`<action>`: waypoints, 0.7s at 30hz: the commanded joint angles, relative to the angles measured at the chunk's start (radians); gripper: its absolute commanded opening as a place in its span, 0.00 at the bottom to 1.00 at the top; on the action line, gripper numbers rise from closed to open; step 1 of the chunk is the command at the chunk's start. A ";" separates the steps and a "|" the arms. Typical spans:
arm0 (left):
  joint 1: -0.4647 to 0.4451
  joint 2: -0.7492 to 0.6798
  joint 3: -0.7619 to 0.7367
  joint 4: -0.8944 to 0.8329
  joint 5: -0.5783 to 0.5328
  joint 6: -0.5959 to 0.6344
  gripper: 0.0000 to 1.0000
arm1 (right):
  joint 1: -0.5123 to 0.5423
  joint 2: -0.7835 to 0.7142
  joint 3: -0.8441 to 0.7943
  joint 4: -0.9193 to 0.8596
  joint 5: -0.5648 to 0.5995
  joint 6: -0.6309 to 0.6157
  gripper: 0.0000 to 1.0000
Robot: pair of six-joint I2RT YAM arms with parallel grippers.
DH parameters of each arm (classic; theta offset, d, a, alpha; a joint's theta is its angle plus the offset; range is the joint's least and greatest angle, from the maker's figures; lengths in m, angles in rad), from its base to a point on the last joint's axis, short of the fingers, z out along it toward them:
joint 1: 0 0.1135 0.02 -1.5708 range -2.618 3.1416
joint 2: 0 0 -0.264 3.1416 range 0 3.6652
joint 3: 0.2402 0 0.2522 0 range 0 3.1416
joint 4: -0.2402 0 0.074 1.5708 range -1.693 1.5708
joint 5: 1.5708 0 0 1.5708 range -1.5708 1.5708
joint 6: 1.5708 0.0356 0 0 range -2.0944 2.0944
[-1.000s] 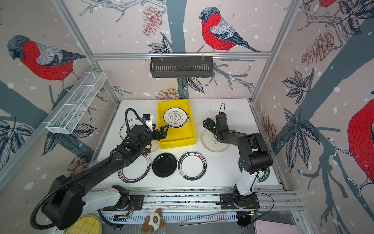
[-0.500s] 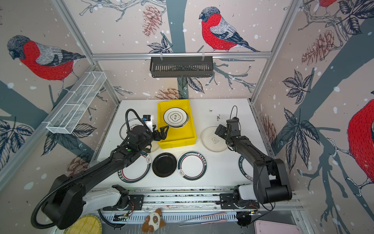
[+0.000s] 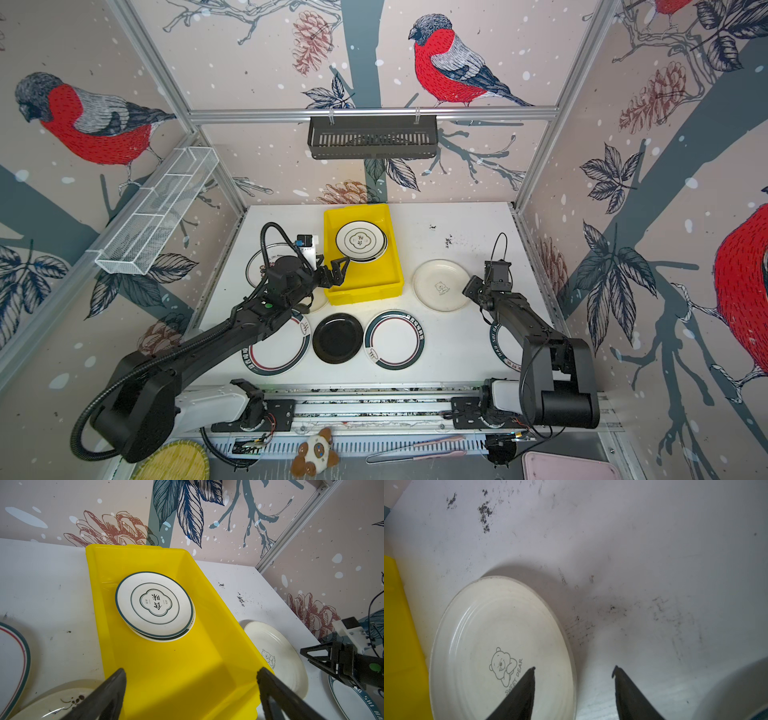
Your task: Place the plates into the plastic bin on the countertop
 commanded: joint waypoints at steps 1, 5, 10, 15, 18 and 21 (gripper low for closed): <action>0.001 -0.010 0.003 0.045 0.010 -0.005 0.97 | -0.001 0.026 -0.003 0.037 -0.073 -0.019 0.57; 0.001 -0.007 0.002 0.043 0.016 -0.010 0.97 | -0.001 0.046 -0.012 0.047 -0.073 -0.021 0.45; 0.001 -0.008 -0.004 0.040 0.013 -0.016 0.97 | -0.001 0.069 -0.035 0.079 -0.070 -0.011 0.40; 0.000 -0.007 -0.003 0.029 0.013 -0.017 0.97 | -0.001 0.090 -0.037 0.089 -0.079 -0.015 0.24; 0.000 -0.009 -0.003 0.027 0.015 -0.020 0.97 | -0.001 0.084 -0.037 0.085 -0.071 -0.019 0.22; 0.001 -0.008 -0.005 0.029 0.013 -0.023 0.97 | -0.002 0.072 -0.041 0.085 -0.072 -0.017 0.12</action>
